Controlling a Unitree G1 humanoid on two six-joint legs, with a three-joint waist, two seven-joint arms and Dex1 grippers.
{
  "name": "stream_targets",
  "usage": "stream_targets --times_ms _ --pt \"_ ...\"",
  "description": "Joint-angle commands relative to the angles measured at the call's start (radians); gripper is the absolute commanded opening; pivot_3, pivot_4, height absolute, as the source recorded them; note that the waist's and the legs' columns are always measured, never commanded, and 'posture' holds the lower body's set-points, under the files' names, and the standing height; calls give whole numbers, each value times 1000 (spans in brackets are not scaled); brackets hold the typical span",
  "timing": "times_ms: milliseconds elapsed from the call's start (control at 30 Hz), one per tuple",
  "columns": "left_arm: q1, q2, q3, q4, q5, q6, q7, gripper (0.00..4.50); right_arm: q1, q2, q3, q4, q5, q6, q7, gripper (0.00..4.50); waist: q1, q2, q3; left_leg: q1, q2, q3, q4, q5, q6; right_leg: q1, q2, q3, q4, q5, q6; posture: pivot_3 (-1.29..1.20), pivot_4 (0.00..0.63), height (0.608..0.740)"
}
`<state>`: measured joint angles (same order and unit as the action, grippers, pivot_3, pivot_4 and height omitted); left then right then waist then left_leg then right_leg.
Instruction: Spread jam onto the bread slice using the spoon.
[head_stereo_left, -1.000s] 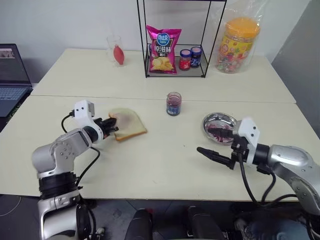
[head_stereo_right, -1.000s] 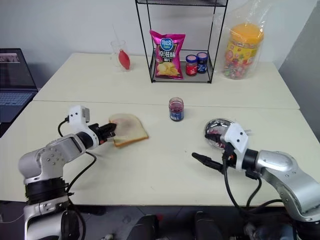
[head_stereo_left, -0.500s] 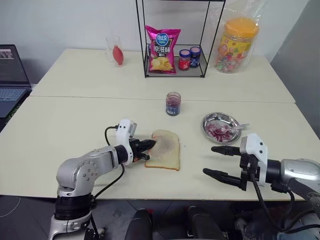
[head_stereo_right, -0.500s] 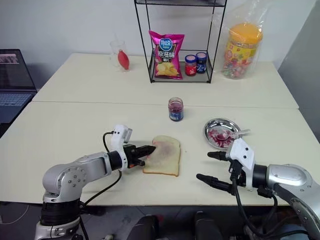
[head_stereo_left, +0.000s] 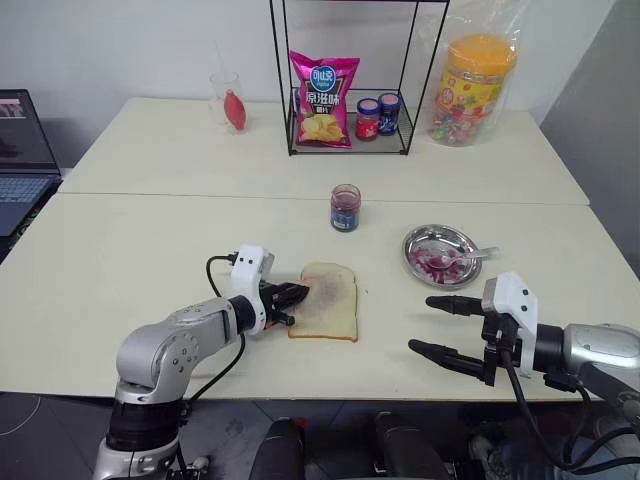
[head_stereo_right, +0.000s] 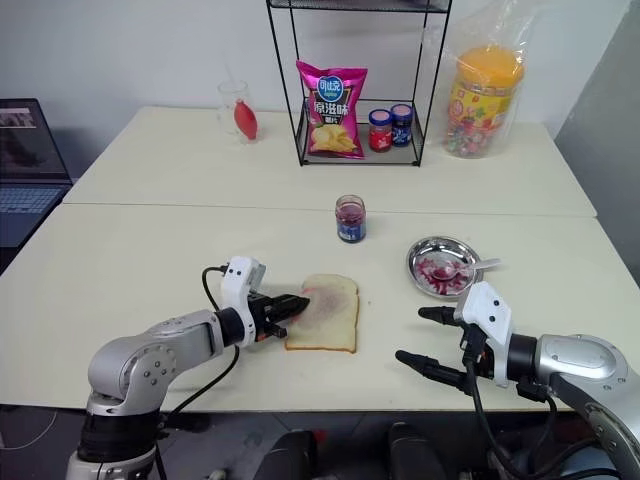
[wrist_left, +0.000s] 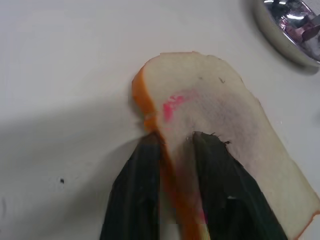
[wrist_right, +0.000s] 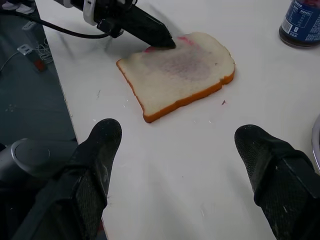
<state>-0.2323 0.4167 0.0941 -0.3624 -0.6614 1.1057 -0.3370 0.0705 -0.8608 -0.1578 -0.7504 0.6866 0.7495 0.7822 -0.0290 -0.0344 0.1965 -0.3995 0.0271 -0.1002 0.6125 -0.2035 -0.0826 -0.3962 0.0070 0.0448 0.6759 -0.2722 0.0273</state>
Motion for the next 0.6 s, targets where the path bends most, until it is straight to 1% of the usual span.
stream_targets --times_ms 33,133,167,233,300,333,400,500,600 --pt "19 -8 26 -63 -8 -13 14 2157 -7 -9 -28 -18 2 -17 -3 4031 0 0 0 0 0 0 0 0 0 0 0 0 0 0 0 0 150 740" --pt "51 -6 54 -95 -2 -24 31 2885 -9 1 -36 -16 3 -23 -11 4031 0 0 0 0 0 0 0 0 0 0 0 0 0 0 -1 0 150 740" --pt "63 7 66 -107 9 -41 32 3060 -13 13 -45 -12 6 -28 -22 4031 -1 0 0 0 0 0 0 0 0 0 0 0 0 0 -1 0 150 740" --pt "86 51 60 -131 74 -140 10 3498 -26 52 -66 -3 -4 -66 -51 4031 -1 0 0 0 0 0 0 0 0 0 0 0 0 0 -1 0 150 740" --pt "99 109 39 -133 133 -231 -32 3973 -46 96 -96 12 25 -69 -88 4031 -1 0 0 0 1 0 0 0 0 0 0 0 0 0 -1 0 150 740" --pt "99 133 31 -126 161 -301 -67 4078 -48 105 -105 14 21 -79 -94 4031 0 0 0 0 1 0 0 0 0 0 0 0 1 -1 -1 0 150 740" --pt "88 182 13 -106 224 -440 -130 4078 -50 123 -121 16 4 -102 -108 4031 0 0 0 0 1 0 0 0 0 0 0 0 0 -2 -4 0 150 740" --pt "46 211 10 -86 225 -536 -221 4078 -71 169 -157 33 4 -116 -176 4031 4 0 0 0 0 1 0 0 0 0 -1 1 -1 -3 -6 0 150 740" --pt "-59 300 -110 -92 281 -680 -435 4078 -115 290 -252 139 -56 -141 -385 4031 6 0 1 -1 0 1 0 0 0 0 -1 0 -2 -3 -5 0 150 740"
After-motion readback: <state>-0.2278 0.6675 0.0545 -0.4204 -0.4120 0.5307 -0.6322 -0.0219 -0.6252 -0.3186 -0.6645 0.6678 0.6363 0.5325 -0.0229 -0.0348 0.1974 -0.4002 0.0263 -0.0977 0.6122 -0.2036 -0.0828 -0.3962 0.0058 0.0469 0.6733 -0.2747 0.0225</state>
